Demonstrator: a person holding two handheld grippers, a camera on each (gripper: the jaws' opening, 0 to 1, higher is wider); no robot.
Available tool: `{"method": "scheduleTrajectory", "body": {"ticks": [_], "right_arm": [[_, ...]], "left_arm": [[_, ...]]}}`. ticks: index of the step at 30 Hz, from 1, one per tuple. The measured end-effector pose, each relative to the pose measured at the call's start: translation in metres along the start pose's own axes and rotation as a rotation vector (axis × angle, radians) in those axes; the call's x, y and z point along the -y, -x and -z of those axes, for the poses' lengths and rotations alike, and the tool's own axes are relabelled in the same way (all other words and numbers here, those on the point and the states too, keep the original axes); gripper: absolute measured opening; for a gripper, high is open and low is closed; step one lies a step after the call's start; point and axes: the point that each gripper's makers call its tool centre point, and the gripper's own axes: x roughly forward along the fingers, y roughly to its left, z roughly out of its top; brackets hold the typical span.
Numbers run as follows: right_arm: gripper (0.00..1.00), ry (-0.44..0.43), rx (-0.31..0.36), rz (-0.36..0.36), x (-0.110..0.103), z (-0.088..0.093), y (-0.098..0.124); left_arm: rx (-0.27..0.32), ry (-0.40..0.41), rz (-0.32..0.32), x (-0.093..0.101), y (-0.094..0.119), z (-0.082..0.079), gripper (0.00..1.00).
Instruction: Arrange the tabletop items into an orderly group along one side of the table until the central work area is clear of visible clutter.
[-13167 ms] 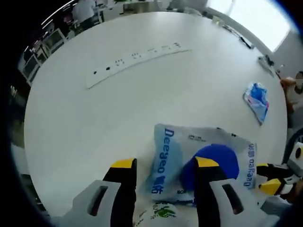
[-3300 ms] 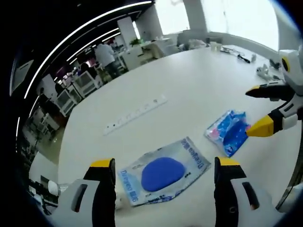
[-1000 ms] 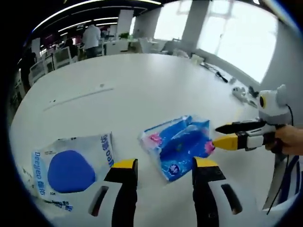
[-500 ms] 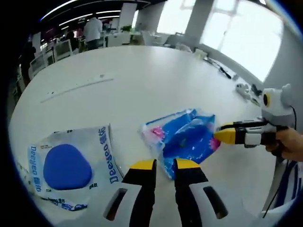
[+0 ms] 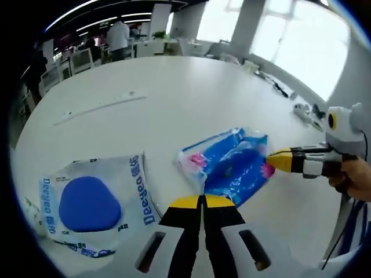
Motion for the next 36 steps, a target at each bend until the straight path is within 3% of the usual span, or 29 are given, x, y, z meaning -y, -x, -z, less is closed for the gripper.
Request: {"method": "scheduleTrajectory", "body": {"ticks": [11, 21, 36], "right_arm": [[0.00, -0.011, 0.025, -0.022, -0.017, -0.010, -0.009], [0.00, -0.008, 0.005, -0.044, -0.028, -0.001, -0.020], [0.00, -0.058, -0.036, -0.048, -0.026, 0.016, -0.018]], "left_arm": [[0.022, -0.018, -0.043, -0.018, 0.010, -0.013, 0.00], [-0.003, 0.005, -0.071, -0.032, 0.011, -0.003, 0.00], [-0.021, 0.025, -0.073, -0.030, 0.006, 0.005, 0.00]]}}
